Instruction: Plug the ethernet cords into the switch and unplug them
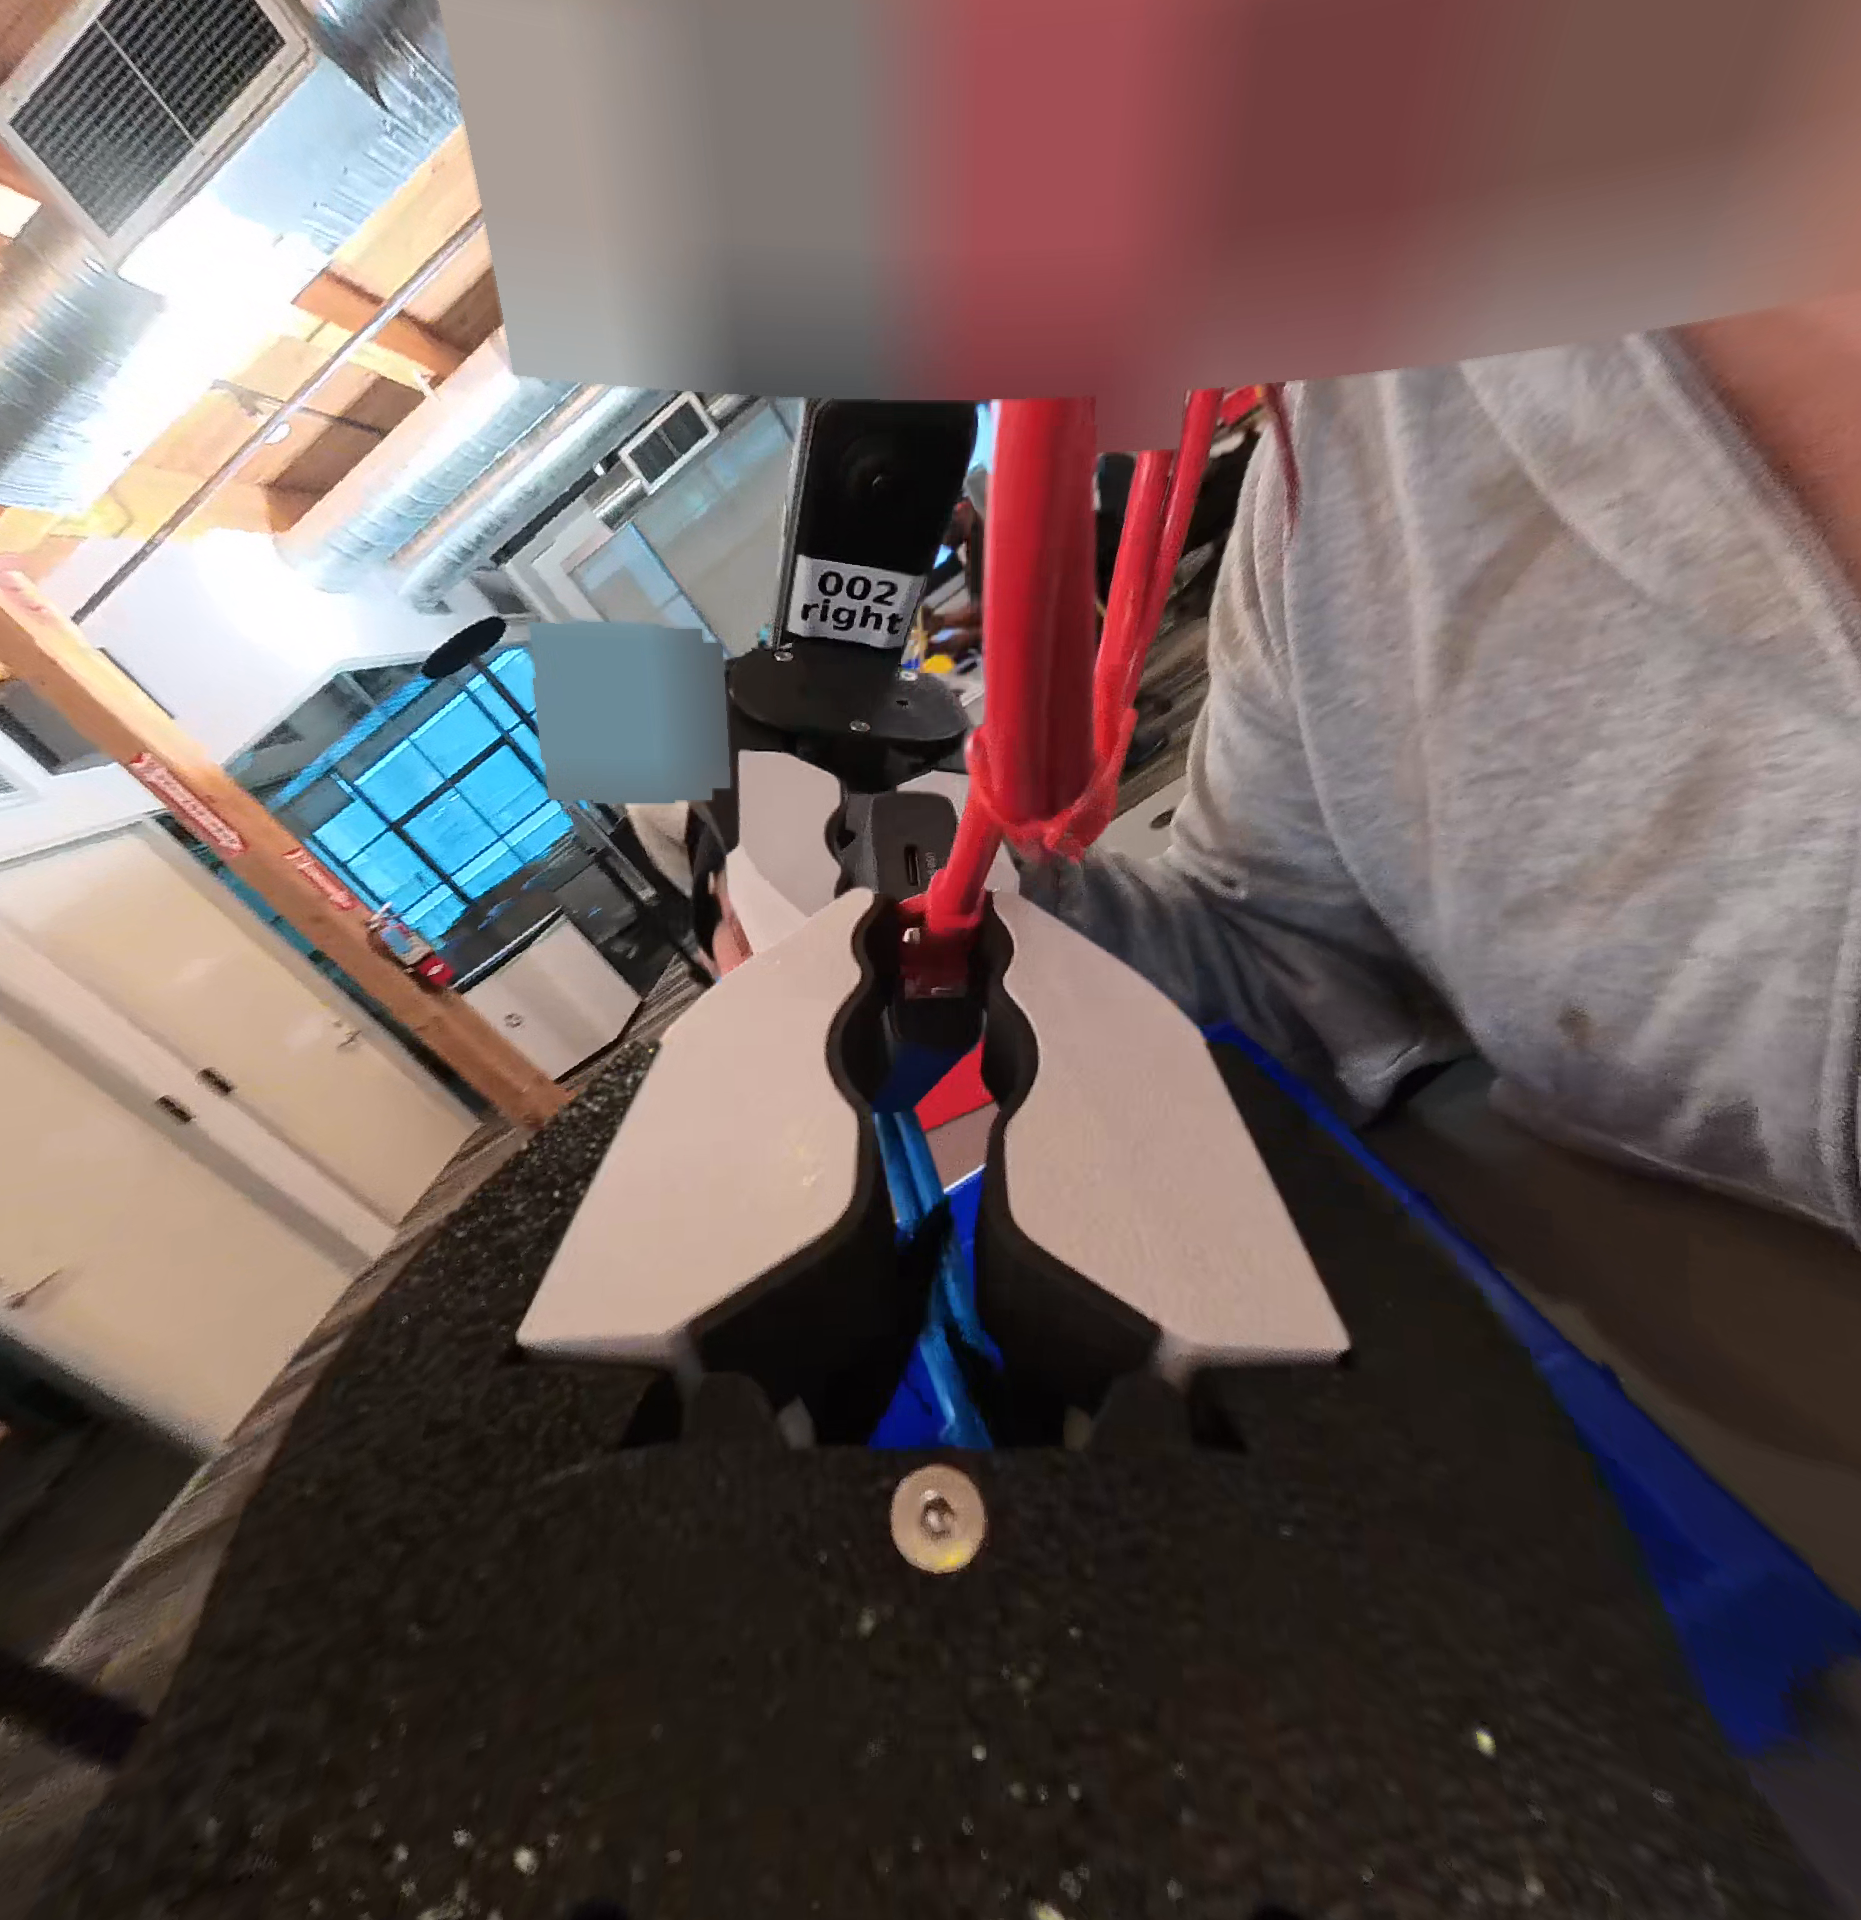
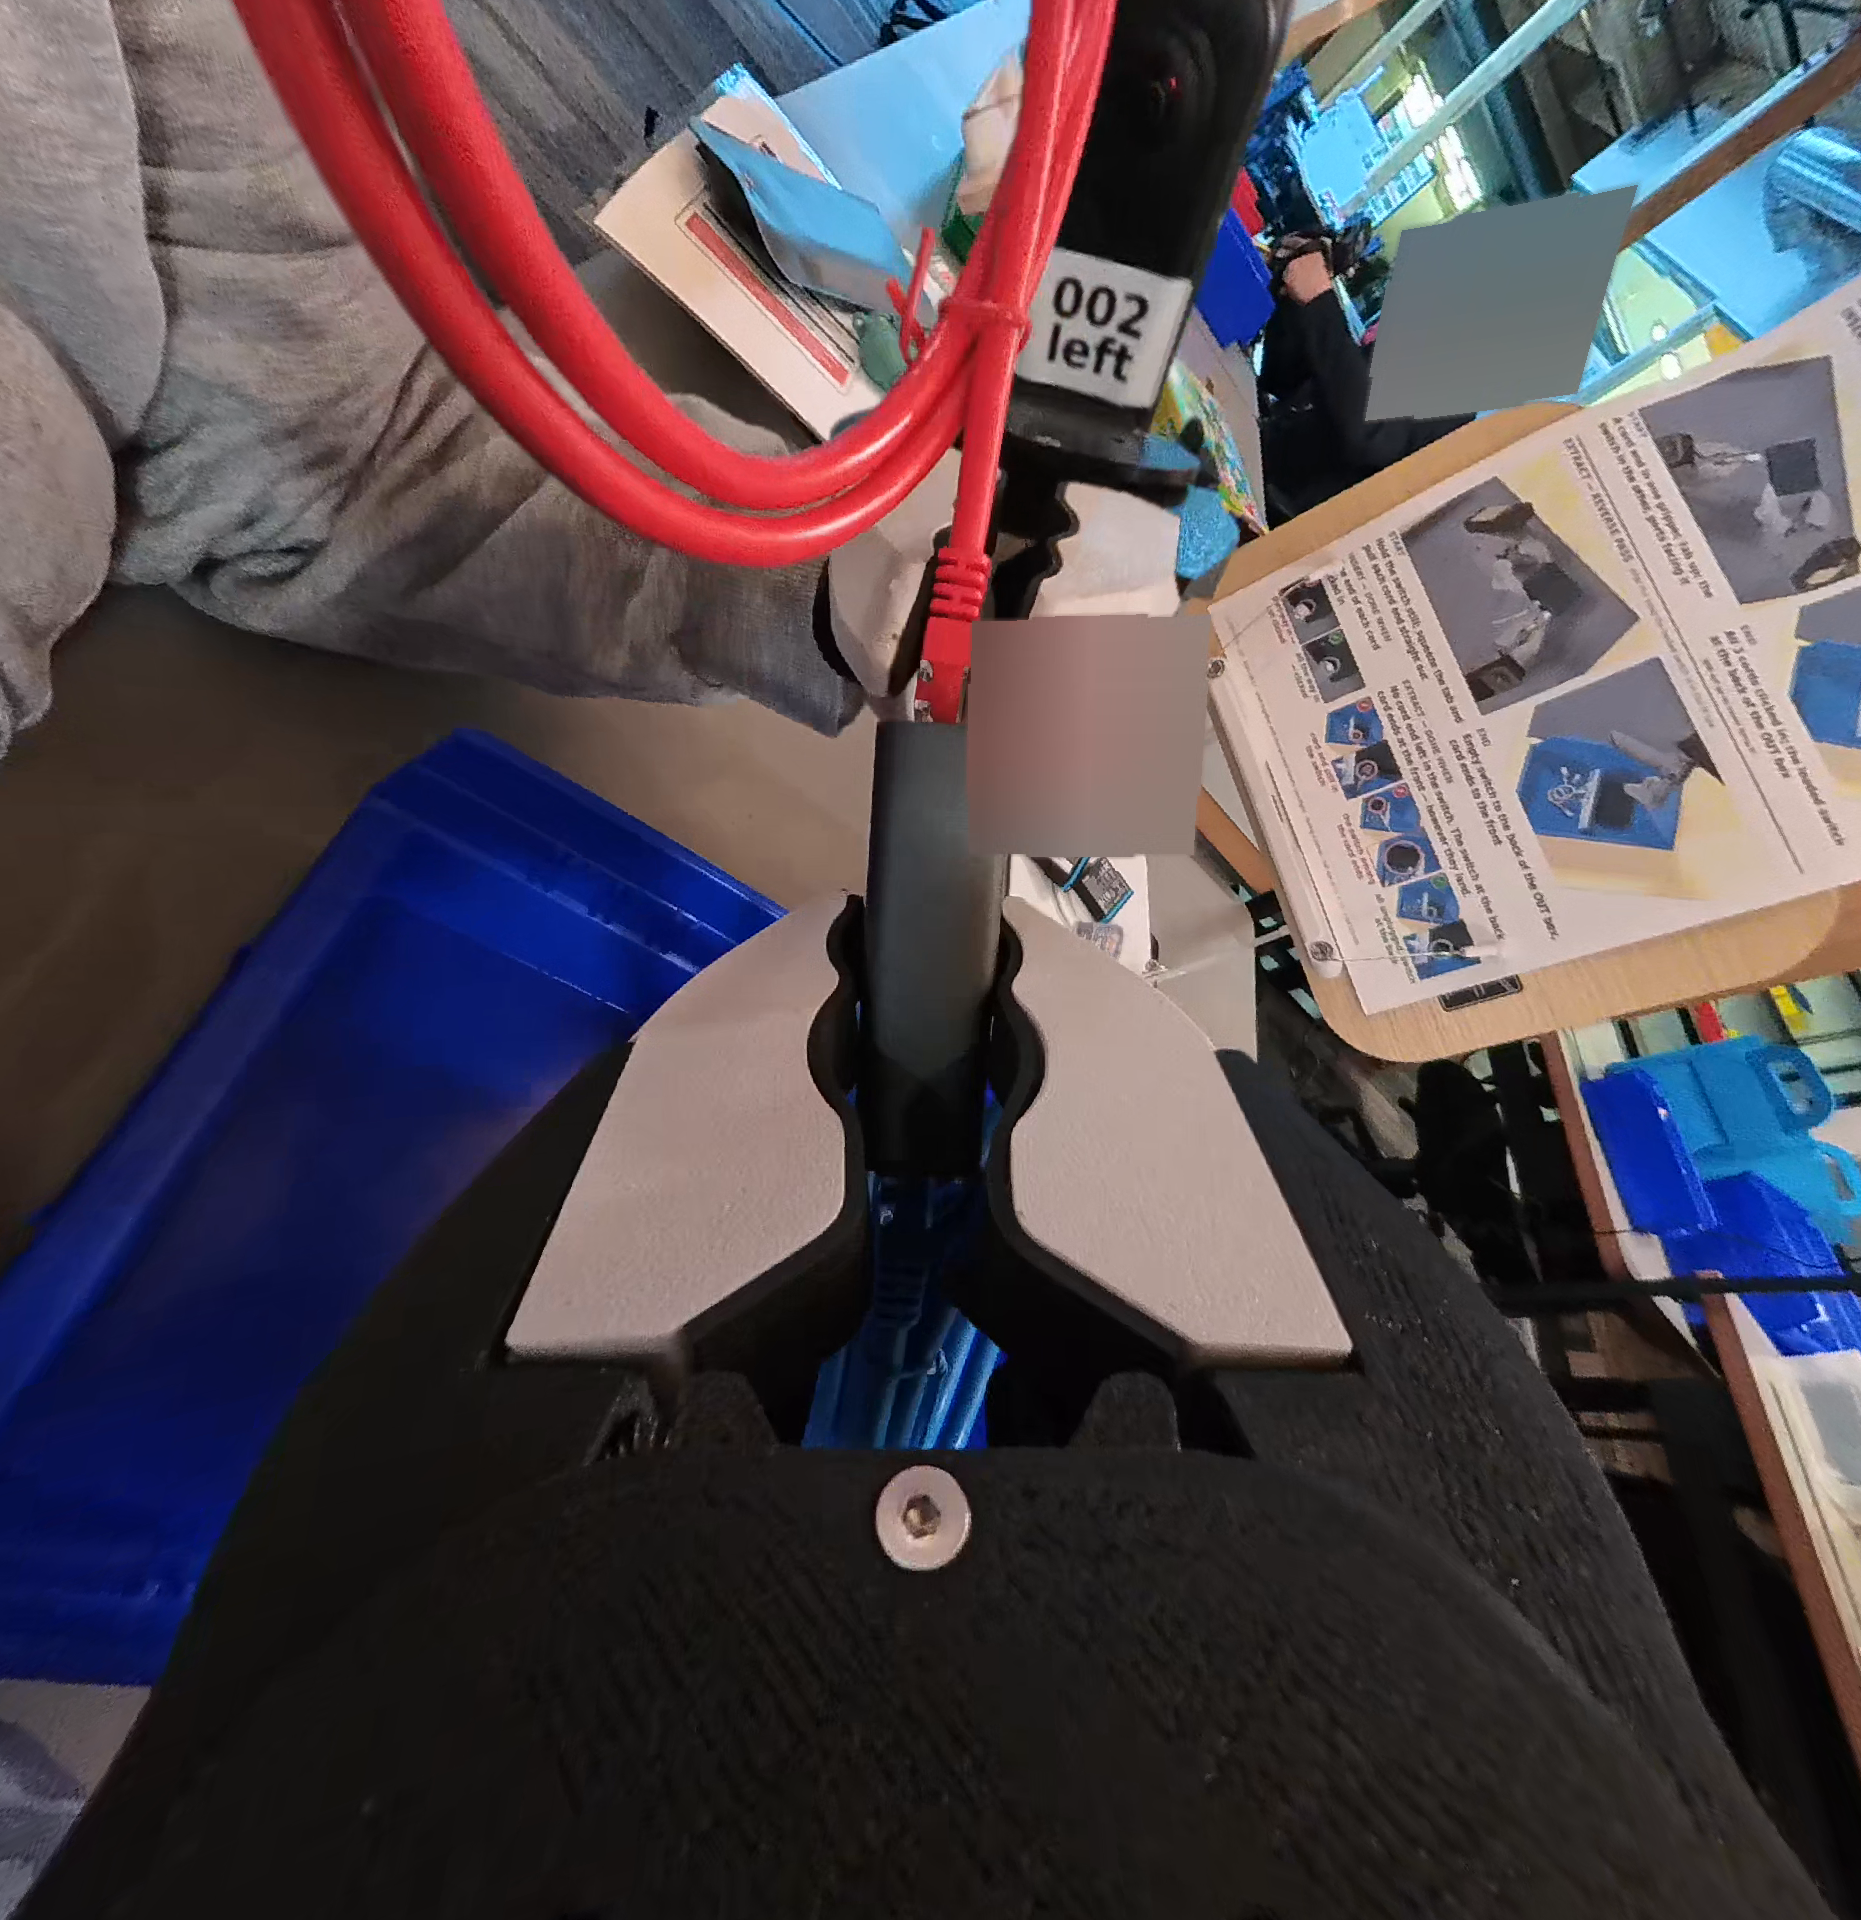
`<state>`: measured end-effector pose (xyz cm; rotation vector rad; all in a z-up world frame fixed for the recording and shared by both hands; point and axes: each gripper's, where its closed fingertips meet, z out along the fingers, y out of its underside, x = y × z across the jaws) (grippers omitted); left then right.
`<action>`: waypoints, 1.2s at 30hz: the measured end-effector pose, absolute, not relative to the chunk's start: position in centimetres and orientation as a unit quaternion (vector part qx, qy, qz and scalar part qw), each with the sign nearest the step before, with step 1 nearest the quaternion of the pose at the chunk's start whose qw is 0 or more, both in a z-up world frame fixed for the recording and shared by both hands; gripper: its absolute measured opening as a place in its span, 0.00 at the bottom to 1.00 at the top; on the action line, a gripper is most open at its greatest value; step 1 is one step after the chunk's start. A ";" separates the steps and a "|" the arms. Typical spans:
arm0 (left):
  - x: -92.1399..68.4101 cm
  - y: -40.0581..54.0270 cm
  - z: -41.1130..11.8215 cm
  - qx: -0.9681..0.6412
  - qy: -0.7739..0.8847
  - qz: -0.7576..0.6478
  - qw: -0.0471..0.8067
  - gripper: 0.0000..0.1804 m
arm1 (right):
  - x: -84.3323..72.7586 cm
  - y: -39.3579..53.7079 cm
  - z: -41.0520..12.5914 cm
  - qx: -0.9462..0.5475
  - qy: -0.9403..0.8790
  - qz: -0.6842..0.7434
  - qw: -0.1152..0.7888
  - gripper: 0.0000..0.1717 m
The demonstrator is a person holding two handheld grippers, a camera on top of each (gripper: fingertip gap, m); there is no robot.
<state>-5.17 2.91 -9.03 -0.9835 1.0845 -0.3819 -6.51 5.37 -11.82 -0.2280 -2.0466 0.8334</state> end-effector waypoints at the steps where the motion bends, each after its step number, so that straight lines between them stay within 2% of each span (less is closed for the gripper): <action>1: -5.2 2.9 -9.1 -0.445 0.490 -0.184 0.727 0.08 | -6.5 5.4 -11.9 -0.093 -0.826 0.336 0.443 0.12; 7: -5.5 3.0 -9.6 -0.454 0.487 -0.221 0.713 0.08 | -6.6 5.8 -12.1 -0.096 -0.831 0.298 0.460 0.12; 13: -5.4 3.0 -9.8 -0.480 0.505 -0.150 0.702 0.07 | -6.2 5.8 -12.0 -0.097 -0.832 0.269 0.476 0.12; 23: -5.4 2.8 -9.7 -0.485 0.506 -0.142 0.699 0.08 | -6.4 5.6 -11.9 -0.086 -0.827 0.299 0.468 0.13; 30: -6.6 4.5 -7.6 -0.462 0.427 -0.138 0.765 0.08 | -7.9 7.2 -10.4 -0.109 -0.786 0.340 0.504 0.12; 31: -7.1 5.0 -7.1 -0.463 0.399 -0.137 0.780 0.09 | -8.4 7.7 -9.9 -0.117 -0.773 0.355 0.513 0.12; 34: -10.0 7.0 -6.4 -0.500 0.315 -0.099 0.801 0.33 | -9.6 9.9 -7.7 -0.149 -0.702 0.437 0.542 0.12; 36: -11.3 7.6 -5.6 -0.507 0.263 -0.112 0.813 0.39 | -10.1 11.5 -6.2 -0.172 -0.641 0.502 0.555 0.12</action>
